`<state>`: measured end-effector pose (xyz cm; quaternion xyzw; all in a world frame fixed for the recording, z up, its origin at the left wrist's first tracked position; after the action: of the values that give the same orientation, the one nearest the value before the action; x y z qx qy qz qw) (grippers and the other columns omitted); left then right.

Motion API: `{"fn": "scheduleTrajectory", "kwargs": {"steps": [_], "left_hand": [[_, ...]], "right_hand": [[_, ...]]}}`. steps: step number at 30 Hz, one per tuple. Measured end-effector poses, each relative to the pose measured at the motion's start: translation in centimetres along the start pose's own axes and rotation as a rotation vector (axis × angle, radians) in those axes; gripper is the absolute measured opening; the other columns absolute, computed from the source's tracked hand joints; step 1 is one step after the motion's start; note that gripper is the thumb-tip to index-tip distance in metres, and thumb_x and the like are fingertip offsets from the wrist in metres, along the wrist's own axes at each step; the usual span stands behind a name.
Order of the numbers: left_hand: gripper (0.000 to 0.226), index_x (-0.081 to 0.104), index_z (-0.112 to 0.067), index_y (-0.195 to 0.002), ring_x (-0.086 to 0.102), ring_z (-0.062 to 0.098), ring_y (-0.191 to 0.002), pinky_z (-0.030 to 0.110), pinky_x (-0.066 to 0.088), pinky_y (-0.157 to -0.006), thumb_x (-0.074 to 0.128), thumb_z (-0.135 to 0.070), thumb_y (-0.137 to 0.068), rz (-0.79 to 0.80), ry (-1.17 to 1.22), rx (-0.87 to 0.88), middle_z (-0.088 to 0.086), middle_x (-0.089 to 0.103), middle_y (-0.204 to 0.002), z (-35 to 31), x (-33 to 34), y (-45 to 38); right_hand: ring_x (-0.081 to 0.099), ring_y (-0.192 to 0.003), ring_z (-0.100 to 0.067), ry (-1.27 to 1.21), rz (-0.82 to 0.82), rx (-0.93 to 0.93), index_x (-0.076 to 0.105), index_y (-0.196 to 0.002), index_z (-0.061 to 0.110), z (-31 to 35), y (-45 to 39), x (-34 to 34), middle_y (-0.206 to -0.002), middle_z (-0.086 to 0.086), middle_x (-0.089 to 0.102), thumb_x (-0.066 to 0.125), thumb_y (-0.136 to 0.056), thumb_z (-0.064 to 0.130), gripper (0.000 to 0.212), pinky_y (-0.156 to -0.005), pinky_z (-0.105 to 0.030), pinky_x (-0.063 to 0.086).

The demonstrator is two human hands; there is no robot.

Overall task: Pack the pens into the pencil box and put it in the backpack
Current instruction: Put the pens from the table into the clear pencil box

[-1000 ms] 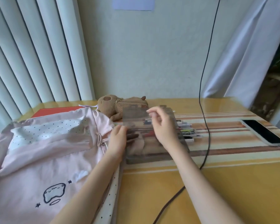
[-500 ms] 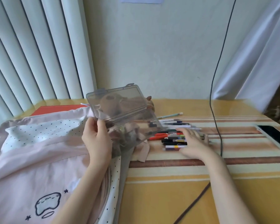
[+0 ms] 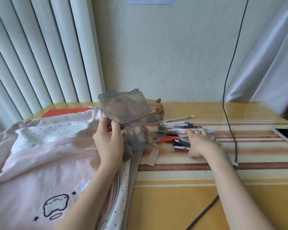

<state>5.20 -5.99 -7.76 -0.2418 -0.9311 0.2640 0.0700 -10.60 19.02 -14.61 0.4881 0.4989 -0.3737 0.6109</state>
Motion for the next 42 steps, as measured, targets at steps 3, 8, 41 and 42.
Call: {"fn": "scheduleTrajectory", "kwargs": {"steps": [3, 8, 41, 42], "left_hand": [[0.038, 0.025, -0.015, -0.06, 0.034, 0.004, -0.044, 0.017, 0.026, -0.046, 0.045, -0.002, -0.09, 0.022, 0.01, 0.009, -0.013, 0.039, -0.043, 0.0, 0.4, 0.2], [0.03, 0.029, -0.003, -0.064, 0.03, 0.006, -0.048, 0.024, 0.028, -0.051, 0.045, -0.007, -0.089, 0.021, 0.012, 0.012, -0.006, 0.034, -0.048, 0.3, 0.4, 0.1], [0.025, 0.039, 0.004, -0.068, 0.04, 0.035, -0.062, 0.033, 0.032, -0.058, 0.041, -0.015, -0.085, -0.054, -0.028, 0.073, 0.012, 0.043, -0.055, -0.3, -0.5, 0.2], [0.024, 0.039, 0.004, -0.069, 0.042, 0.036, -0.063, 0.032, 0.033, -0.058, 0.041, -0.015, -0.084, -0.053, -0.029, 0.078, 0.015, 0.044, -0.056, -0.3, -0.5, 0.2]], "right_hand": [[0.015, -0.142, -0.029, -0.069, 0.004, -0.029, 0.025, -0.142, 0.022, 0.2, 0.0, 0.0, -0.15, -0.004, 0.028, 0.052, -0.078, 0.004, 0.072, -0.112, -0.055, 0.019], [0.021, -0.138, -0.029, -0.085, 0.034, -0.028, 0.035, -0.134, 0.018, -0.2, -0.1, 0.0, -0.141, -0.004, 0.038, 0.054, -0.077, 0.008, 0.061, -0.108, -0.049, 0.026], [0.052, -0.082, -0.015, -0.434, -0.176, -0.267, 0.042, -0.119, 0.028, 0.8, 0.5, -2.5, -0.105, 0.004, 0.061, 0.078, -0.076, 0.031, 0.057, -0.06, -0.028, 0.039], [0.051, -0.081, -0.014, -0.45, -0.165, -0.278, 0.044, -0.122, 0.026, 0.9, 0.6, -2.5, -0.103, 0.001, 0.062, 0.076, -0.078, 0.031, 0.054, -0.061, -0.028, 0.038]]}}
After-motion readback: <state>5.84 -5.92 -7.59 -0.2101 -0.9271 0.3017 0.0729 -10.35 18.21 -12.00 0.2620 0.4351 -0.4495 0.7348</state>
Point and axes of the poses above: each hand's wrist, its own y-axis away from the middle knuckle, its own x-axis out of the palm, z = x × y, the point moved 8 cm from there along -y, towards the middle knuckle
